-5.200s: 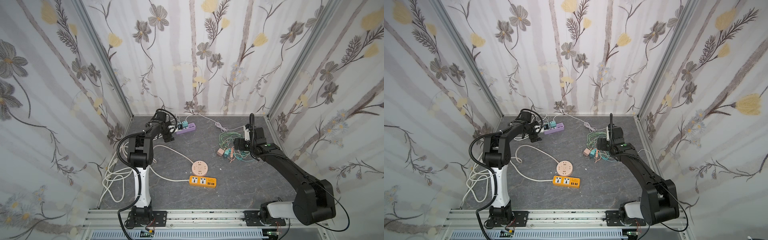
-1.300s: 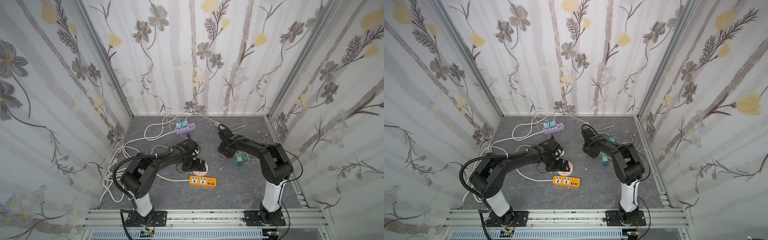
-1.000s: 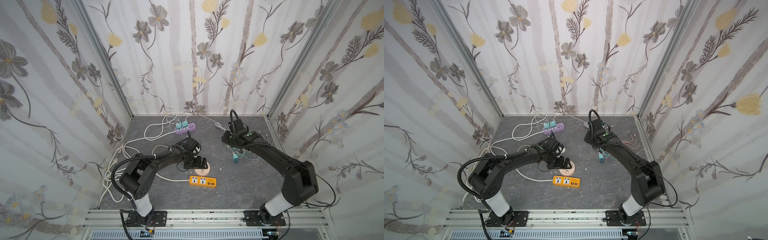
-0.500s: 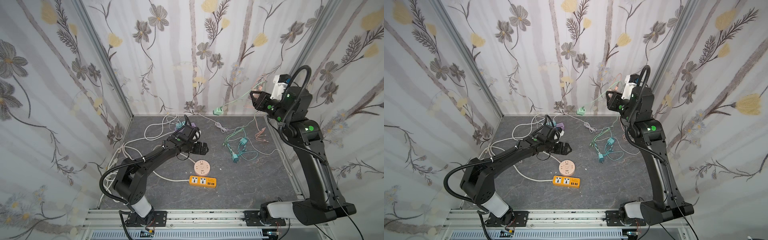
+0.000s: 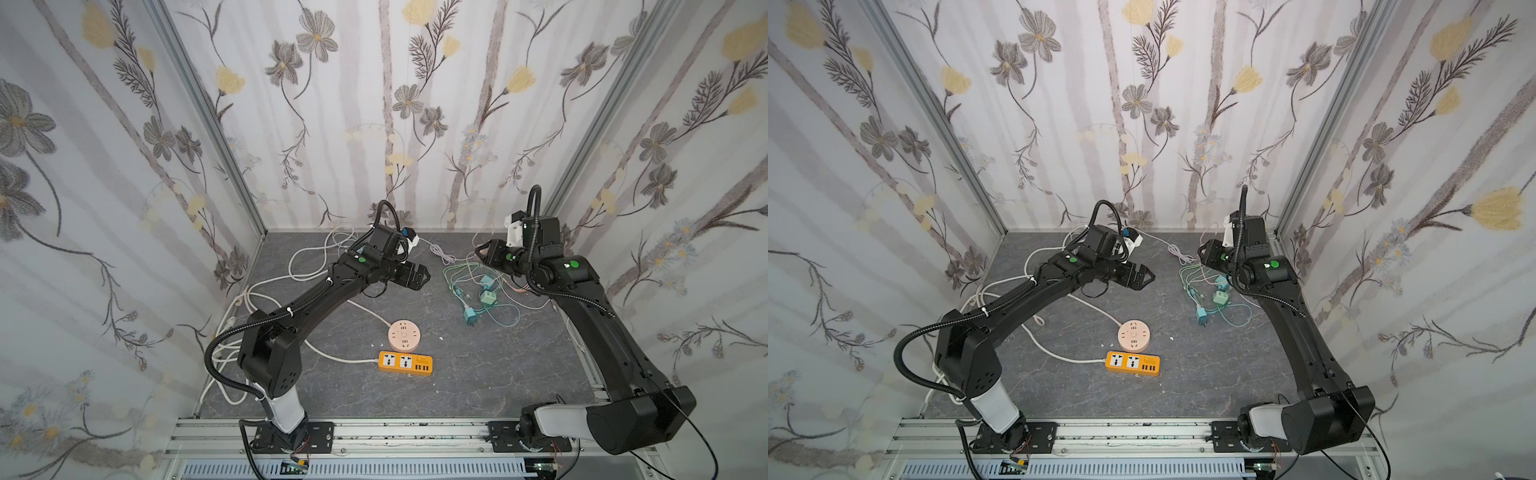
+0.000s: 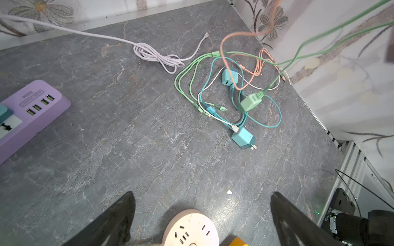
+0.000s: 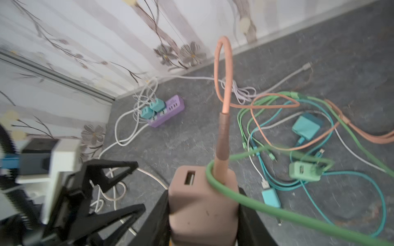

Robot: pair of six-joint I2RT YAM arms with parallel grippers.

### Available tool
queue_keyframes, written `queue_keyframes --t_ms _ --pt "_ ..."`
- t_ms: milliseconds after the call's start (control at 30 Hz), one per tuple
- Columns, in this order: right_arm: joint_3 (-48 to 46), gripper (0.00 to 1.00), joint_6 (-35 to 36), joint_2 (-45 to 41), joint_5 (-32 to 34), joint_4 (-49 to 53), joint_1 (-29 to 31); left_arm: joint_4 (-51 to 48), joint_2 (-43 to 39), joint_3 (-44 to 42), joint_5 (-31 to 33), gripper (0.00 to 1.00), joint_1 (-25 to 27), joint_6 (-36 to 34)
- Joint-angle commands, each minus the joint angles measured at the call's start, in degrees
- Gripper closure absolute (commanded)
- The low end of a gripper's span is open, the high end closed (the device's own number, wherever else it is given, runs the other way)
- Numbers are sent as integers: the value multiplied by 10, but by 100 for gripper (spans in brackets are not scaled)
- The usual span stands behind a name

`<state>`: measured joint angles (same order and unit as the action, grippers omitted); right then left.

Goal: Insert the plug
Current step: 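Carry the pink charger toward the left gripper while the left gripper reaches toward it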

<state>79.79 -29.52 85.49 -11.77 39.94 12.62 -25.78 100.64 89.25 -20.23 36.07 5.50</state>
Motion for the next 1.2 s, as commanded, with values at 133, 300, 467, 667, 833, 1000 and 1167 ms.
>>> queue_keyframes --t_ms 133,300,467,667,833,1000,1167 --pt "-33 77 39 -19 -82 109 -12 -14 74 77 -89 0 8 -51" --pt "-36 77 104 -31 -110 107 -11 11 123 134 -192 8 34 -86" --pt "-38 76 176 -36 -149 113 -11 96 125 108 -237 14 39 -96" --pt "-89 74 234 -78 -160 61 -4 185 104 62 -261 16 36 -84" --pt "-173 74 218 -128 -168 -86 4 156 89 67 -290 16 34 -15" --pt "-243 72 282 -153 -160 -192 31 240 60 16 -306 16 34 138" --pt "-300 72 336 -172 -121 -277 60 306 58 -13 -260 21 35 284"
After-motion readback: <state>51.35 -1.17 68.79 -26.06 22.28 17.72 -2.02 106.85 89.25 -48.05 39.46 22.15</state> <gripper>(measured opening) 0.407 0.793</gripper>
